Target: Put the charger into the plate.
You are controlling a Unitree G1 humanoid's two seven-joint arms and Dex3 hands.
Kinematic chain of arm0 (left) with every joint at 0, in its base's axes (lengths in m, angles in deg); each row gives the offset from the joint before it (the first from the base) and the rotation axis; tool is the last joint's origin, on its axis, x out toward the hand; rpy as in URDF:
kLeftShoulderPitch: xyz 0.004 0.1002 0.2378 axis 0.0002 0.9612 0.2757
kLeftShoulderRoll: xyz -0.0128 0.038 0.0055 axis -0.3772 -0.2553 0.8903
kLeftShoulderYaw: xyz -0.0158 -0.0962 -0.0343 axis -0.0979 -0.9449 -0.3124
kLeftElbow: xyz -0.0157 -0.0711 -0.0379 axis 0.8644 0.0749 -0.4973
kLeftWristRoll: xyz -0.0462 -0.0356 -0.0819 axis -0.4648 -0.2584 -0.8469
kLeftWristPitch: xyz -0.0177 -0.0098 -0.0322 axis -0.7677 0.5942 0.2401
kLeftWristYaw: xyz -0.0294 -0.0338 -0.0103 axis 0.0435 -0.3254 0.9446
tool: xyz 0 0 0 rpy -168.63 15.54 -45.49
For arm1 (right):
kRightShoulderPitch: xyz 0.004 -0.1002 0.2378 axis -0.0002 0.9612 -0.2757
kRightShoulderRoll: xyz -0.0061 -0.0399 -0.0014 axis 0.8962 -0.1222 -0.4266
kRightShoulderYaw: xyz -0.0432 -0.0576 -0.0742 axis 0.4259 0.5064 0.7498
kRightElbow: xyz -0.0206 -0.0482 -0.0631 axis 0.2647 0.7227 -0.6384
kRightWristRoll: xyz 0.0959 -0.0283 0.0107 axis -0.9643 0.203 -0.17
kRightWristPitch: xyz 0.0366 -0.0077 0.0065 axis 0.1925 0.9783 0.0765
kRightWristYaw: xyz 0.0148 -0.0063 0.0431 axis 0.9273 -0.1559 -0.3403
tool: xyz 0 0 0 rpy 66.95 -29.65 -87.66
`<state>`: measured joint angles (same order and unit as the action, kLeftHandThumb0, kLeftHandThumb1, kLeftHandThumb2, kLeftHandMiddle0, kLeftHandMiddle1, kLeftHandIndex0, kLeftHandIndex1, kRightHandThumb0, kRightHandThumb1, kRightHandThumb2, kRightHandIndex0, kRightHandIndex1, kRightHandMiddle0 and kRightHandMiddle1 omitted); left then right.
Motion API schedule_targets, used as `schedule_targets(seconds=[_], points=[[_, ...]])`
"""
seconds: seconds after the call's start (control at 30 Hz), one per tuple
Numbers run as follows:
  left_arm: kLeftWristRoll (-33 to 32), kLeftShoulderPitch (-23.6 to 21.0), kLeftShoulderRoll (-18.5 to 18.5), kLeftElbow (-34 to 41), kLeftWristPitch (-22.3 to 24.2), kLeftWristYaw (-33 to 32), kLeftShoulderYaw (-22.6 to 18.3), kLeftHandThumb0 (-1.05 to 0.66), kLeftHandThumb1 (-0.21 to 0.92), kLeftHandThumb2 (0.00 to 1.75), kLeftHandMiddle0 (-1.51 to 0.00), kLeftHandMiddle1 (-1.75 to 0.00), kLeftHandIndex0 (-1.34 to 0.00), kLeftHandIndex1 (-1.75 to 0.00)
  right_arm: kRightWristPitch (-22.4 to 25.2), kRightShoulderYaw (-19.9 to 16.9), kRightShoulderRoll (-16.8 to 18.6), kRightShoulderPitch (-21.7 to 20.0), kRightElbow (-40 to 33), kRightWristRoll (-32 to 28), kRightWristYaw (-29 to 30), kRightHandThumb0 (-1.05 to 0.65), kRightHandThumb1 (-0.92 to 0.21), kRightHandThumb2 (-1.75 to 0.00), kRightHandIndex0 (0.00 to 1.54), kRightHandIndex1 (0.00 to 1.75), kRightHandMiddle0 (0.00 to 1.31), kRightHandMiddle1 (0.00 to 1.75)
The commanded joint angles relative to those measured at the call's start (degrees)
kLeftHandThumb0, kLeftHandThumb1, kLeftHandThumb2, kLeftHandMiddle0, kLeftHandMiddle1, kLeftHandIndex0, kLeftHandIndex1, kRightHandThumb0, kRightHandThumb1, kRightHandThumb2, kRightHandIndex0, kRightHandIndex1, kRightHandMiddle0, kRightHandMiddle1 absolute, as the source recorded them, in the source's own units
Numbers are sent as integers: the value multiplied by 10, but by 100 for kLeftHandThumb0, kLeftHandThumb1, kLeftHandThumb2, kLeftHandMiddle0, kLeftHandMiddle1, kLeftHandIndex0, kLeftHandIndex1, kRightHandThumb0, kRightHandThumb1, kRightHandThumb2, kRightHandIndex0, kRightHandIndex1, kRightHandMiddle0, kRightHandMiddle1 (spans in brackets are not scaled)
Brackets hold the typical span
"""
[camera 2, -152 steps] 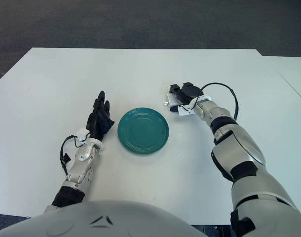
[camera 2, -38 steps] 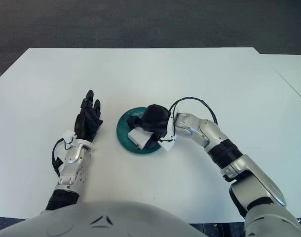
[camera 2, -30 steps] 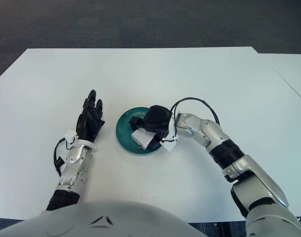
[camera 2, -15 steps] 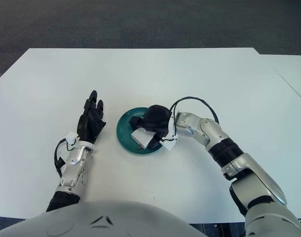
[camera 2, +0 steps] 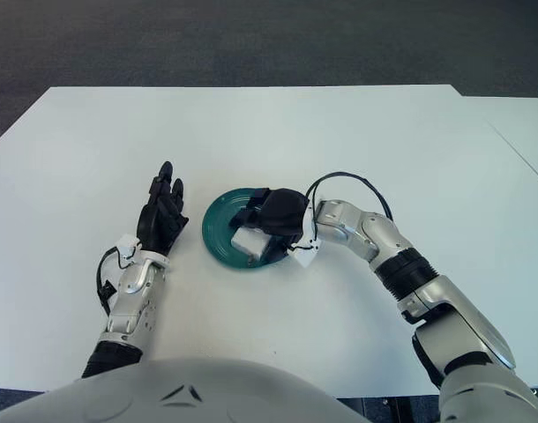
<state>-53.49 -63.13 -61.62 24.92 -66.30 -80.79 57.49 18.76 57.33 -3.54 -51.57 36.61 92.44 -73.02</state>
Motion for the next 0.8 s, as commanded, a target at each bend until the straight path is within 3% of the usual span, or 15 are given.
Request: schedule_targets(seconds=[0.0, 0.6, 0.77], points=[[-11, -6, 27, 7, 9, -6, -8, -102, 92, 109, -3, -1, 0, -18, -8, -5, -2, -1, 4, -15, -5, -105, -92, -94, 0, 0, 0, 0], [-12, -11, 16, 13, 19, 2, -9, -103, 92, 109, -3, 0, 0, -17, -5, -13, 12, -32, 7, -26, -28, -105, -92, -89, 0, 0, 0, 0], [6, -16, 3, 3, 16, 0, -14, -104, 92, 112, -2, 0, 0, -15, -5, -42, 6, -57, 5, -65, -36, -105, -92, -90, 0, 0, 0, 0]])
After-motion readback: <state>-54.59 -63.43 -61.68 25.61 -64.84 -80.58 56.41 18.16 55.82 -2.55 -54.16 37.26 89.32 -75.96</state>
